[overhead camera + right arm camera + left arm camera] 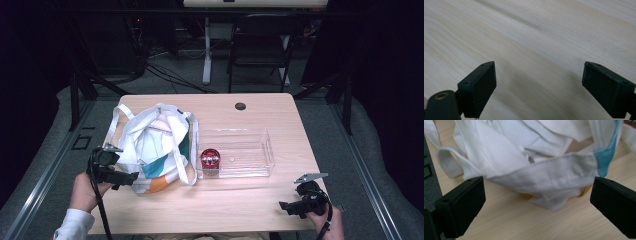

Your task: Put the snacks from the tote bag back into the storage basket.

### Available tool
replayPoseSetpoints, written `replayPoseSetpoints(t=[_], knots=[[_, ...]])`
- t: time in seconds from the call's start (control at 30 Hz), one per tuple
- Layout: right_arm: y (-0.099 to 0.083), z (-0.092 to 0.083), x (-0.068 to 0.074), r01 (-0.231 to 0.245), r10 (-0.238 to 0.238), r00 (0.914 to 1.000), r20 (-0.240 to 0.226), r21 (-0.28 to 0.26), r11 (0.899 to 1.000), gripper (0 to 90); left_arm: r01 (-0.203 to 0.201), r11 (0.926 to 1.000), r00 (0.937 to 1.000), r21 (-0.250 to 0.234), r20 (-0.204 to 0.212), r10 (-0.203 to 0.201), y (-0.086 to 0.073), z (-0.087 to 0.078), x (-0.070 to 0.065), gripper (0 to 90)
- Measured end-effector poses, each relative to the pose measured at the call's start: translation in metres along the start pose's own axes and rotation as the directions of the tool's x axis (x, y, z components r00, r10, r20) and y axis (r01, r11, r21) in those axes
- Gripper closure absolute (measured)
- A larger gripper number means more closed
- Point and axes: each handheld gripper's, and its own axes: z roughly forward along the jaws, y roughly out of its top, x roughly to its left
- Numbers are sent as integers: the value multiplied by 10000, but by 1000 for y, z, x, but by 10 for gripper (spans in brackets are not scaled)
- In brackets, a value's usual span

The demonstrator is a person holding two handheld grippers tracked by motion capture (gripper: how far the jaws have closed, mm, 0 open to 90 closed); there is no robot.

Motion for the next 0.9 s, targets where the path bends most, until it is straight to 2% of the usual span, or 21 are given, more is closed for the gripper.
replayPoseSetpoints(t=[0.1, 0.33, 0.53, 0.67, 0.73, 0.9], knots=[[0, 0, 0, -10, 10, 10000, 11, 5, 10000, 115, 148, 9997, 9999, 214, 20, -148, -12, 4, 3, 2], [1, 0, 0, 72, -72, 10000, 21, 86, 9999, 115, 382, 9977, 9991, 559, 157, -391, -30, 13, 5, 2], [0, 0, 0, 50, -50, 10000, 28, 36, 10000, 115, 413, 9977, 9988, 534, 259, -427, -40, 21, 3, 2], [0, 0, 0, 27, -27, 10000, 40, -21, 10000, 115, 441, 9976, 9977, 538, 484, -468, -48, 28, 1, 2], [0, -1, 0, 71, -71, 10000, 6, 2, 10000, 115, 321, 9976, 9976, 621, 589, -358, -49, 30, 0, 2], [0, -1, 0, 65, -65, 10000, -13, -29, 10000, 115, 411, 9979, 9973, 495, 588, -440, -50, 33, 0, 2]])
